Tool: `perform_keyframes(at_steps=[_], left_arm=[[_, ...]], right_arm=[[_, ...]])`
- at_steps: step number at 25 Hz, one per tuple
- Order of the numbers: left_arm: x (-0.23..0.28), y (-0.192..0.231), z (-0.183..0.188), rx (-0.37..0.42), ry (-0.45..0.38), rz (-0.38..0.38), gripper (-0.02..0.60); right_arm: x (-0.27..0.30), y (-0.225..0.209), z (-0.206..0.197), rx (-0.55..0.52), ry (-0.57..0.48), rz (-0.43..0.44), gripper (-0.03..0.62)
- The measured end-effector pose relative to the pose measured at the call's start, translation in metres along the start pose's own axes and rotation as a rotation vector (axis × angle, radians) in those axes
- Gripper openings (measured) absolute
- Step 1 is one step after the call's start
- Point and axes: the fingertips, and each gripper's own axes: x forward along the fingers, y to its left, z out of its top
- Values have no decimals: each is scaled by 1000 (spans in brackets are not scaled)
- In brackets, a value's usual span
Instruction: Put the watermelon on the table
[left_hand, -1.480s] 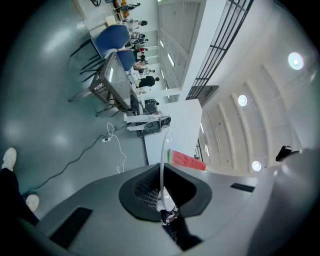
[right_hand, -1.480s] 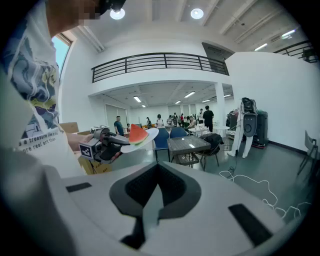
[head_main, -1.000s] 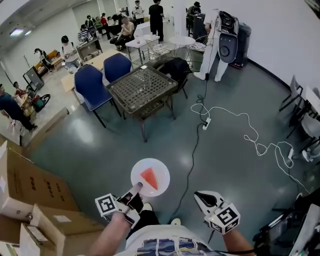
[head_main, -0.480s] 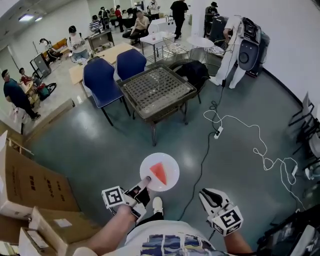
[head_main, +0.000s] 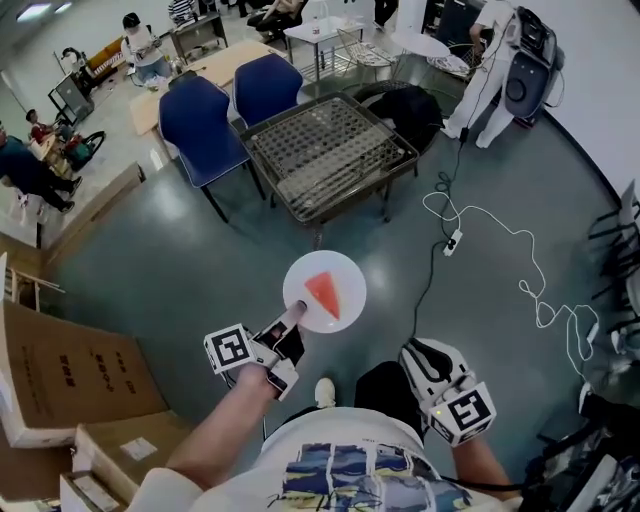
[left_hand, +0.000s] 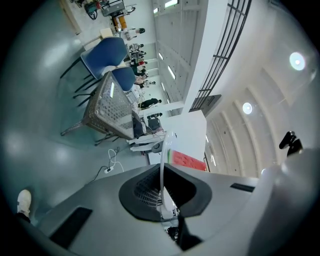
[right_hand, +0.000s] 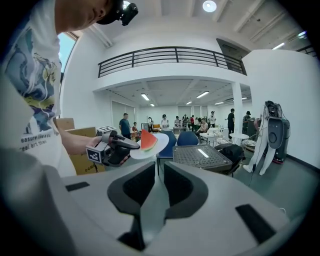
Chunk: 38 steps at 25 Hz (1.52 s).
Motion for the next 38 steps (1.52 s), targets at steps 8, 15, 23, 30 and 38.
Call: perform_keyframes(at_steps=[8,15,23,30,38], left_arm=[[108,37,83,-9,-59,43,17],[216,56,146,-23,-100,43,17],[321,111,232,-1,-133,122,17],[408,195,316,-4,-120,175,17],[511,293,413,-28,-105,229,17]], right_arm=[[82,-121,23,-19,5,29,47],[127,-233,63,-108,-41,55,61],[176,-318,65,-20,-18,35,61],[237,-393,74,11,43,-72,61],[318,-467,93,109,152,-144,60]])
